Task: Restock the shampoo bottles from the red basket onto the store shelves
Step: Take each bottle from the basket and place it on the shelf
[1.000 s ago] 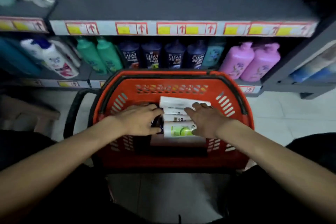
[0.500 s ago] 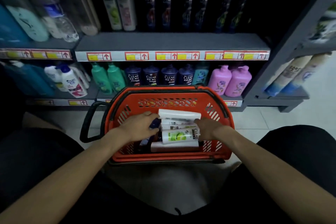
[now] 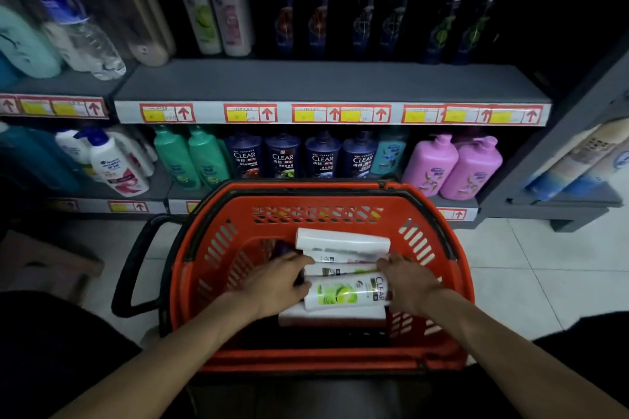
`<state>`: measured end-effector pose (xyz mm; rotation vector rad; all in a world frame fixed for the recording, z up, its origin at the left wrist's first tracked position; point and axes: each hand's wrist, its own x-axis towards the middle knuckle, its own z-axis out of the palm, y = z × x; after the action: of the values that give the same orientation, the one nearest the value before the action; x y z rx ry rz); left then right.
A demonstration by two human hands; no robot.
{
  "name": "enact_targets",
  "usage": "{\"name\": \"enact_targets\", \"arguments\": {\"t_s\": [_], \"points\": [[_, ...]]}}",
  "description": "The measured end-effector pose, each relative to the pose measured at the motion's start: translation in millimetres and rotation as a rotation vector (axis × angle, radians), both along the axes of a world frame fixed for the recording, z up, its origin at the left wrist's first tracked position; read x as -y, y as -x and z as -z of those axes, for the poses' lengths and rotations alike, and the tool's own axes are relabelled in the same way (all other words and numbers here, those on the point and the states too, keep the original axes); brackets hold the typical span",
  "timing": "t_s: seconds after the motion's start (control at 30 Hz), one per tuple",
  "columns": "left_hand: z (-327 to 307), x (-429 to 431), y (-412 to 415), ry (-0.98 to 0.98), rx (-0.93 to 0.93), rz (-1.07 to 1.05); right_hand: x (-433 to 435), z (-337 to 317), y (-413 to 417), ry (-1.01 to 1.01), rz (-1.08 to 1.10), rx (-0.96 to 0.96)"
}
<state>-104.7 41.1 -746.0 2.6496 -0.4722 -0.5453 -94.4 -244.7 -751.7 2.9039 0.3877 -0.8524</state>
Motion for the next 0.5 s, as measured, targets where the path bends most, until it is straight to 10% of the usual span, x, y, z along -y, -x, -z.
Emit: {"name": "enact_targets", "arguments": {"t_s": [0.5], "points": [[11.5,0.2,-17.3,0.44,-0.25,-0.312,-45.7,-48.6,-46.6,-0.704,0.281,-0.052]]}}
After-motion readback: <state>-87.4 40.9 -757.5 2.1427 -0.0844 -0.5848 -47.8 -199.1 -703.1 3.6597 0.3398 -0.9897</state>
